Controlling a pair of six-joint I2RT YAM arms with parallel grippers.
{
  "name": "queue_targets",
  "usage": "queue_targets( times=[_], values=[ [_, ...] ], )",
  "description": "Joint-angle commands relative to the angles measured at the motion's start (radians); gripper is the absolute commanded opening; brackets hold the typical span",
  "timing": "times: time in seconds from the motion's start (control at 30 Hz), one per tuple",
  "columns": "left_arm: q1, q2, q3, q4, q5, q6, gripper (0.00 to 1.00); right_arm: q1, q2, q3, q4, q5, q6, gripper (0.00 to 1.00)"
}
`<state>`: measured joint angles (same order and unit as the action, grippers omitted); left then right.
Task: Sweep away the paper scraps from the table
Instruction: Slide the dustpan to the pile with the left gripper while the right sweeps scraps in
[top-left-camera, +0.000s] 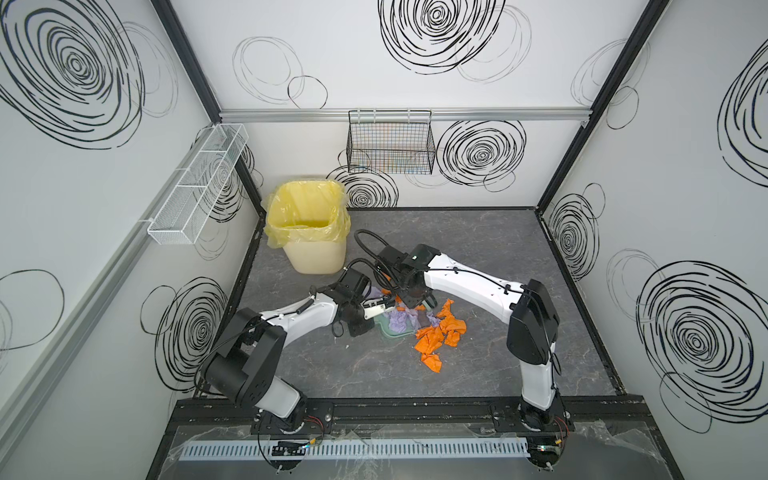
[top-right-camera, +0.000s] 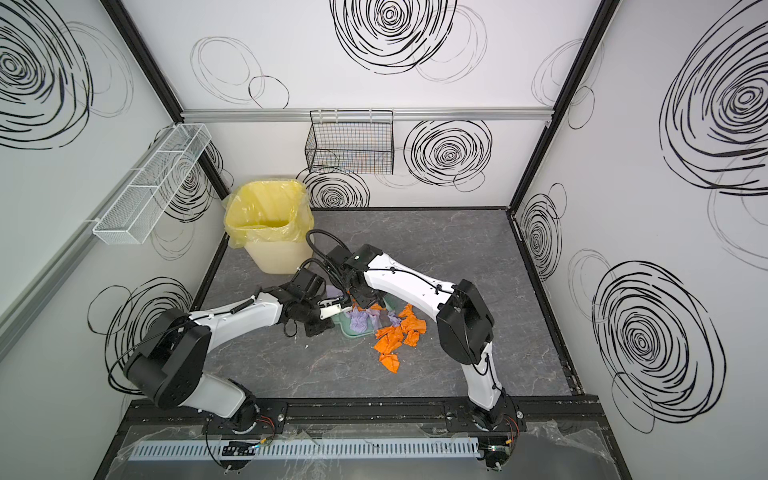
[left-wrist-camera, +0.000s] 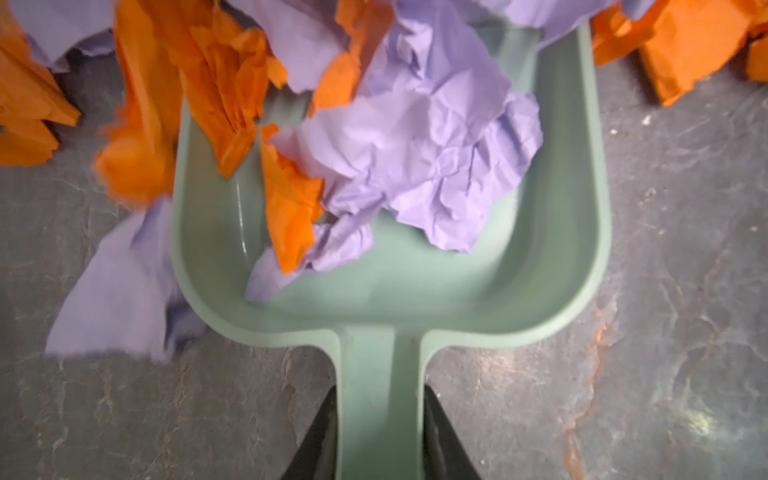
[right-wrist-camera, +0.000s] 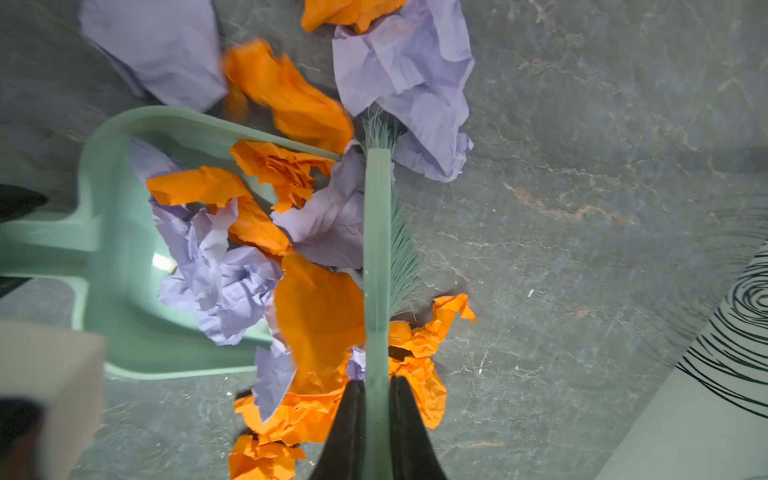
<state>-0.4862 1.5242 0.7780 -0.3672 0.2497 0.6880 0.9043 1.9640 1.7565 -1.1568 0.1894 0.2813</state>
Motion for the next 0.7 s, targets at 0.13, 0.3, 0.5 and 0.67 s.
queue_targets(
  times=[0.13,0.3,0.5,0.67],
  values=[
    [-0.001,0.04,0.033,-0.011,-0.008,-0.01,0.0,0.016,-0.077,0.05,-0.045,-0.124,0.028,0.0],
    [0.018,0.037,0.051,-0.009,0.009,-0.012,0.0,0.006,-0.114,0.056,-0.093,-0.109,0.039,0.0],
    [0.039,0.02,0.075,-0.019,0.021,-0.012,0.0,-0.042,-0.2,0.006,-0.102,-0.092,0.044,0.0],
    [0.047,-0.008,0.084,-0.012,0.061,-0.018,0.0,-0.141,-0.289,-0.003,-0.08,-0.074,0.06,0.0]
  ],
)
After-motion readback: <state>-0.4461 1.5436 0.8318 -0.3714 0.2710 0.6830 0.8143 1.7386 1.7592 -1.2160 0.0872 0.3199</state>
